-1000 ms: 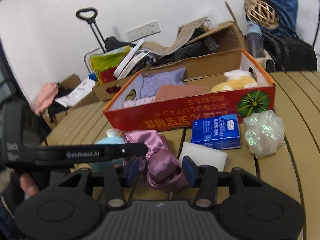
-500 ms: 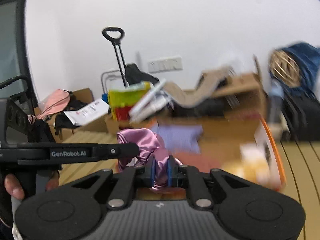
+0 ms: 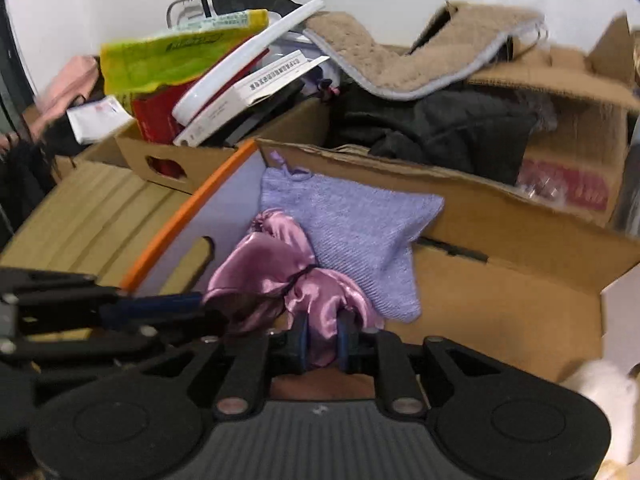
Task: Organize soft objects
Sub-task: 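Open both grippers to release the satin bow in the box, then withdraw both open grippers from the box back over the table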
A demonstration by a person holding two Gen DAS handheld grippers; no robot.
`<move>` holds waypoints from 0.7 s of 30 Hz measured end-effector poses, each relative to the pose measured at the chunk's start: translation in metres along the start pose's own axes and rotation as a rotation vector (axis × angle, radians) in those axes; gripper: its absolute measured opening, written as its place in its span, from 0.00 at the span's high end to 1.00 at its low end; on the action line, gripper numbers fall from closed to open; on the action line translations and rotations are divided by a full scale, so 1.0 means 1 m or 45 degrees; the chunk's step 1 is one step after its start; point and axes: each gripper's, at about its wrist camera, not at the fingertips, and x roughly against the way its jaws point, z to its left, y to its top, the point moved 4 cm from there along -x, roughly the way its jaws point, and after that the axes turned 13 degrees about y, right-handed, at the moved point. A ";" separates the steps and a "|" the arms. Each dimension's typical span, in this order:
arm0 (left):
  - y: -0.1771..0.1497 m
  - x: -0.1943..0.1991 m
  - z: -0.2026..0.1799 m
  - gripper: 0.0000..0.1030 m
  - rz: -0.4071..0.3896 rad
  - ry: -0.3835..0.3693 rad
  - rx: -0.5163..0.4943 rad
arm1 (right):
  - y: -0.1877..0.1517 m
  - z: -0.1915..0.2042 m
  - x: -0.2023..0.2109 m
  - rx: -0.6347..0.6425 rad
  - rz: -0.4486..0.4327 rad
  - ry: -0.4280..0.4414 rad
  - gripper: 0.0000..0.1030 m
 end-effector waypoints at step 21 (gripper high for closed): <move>0.015 0.156 0.022 0.43 -0.222 0.053 0.049 | -0.049 0.053 0.125 0.056 -0.075 0.073 0.79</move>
